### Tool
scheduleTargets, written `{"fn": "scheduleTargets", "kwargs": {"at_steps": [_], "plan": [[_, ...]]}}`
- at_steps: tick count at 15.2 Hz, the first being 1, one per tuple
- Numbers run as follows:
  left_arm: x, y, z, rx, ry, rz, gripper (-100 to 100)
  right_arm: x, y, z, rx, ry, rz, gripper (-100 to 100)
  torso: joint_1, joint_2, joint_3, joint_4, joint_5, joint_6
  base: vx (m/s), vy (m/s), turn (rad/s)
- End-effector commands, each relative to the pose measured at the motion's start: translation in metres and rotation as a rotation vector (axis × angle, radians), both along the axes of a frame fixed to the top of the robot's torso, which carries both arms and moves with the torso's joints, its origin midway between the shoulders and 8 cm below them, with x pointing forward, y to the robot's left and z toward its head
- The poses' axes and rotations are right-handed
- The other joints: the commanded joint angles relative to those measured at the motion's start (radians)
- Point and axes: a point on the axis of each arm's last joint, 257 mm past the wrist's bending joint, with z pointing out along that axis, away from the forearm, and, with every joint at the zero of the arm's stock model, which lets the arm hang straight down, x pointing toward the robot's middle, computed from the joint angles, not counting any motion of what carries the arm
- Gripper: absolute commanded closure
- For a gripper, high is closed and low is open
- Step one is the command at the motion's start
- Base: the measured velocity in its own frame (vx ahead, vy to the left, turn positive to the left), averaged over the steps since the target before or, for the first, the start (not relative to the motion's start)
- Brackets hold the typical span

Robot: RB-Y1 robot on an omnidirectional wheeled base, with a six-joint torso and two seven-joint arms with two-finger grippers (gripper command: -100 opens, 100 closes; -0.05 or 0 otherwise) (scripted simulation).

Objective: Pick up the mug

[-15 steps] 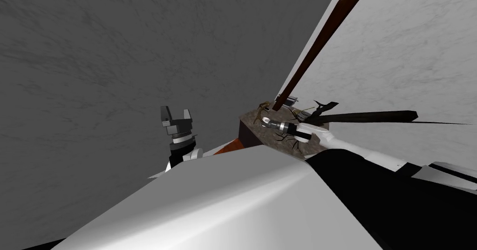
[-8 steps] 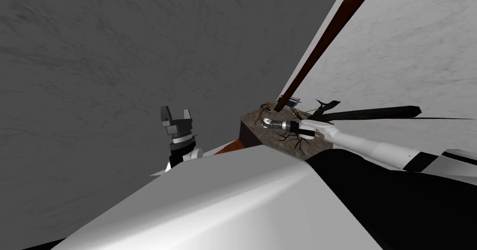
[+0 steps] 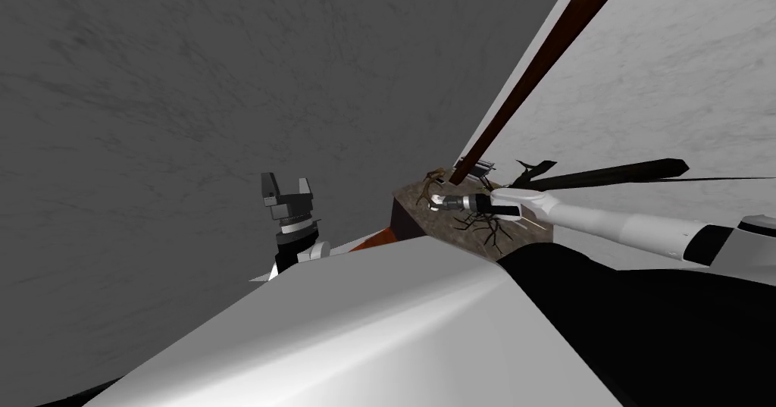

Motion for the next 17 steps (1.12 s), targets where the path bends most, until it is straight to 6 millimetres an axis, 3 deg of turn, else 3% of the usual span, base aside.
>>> {"fn": "scheduleTargets", "kwargs": {"at_steps": [1,17], "plan": [[0.000,0.000,0.000,0.000,0.000,0.000,0,-0.003,-0.008,-0.002,-0.045,0.031,0.022,-100,0.000,0.000,0.000,0.000,0.000,0.000,0.034,-0.012,0.094],[0.000,0.000,0.000,0.000,0.000,0.000,0,-0.045,-0.054,-0.020,-0.292,0.280,0.155,-100,0.001,-0.004,-0.002,0.001,0.006,-0.003,0.023,-0.005,0.067]]}}
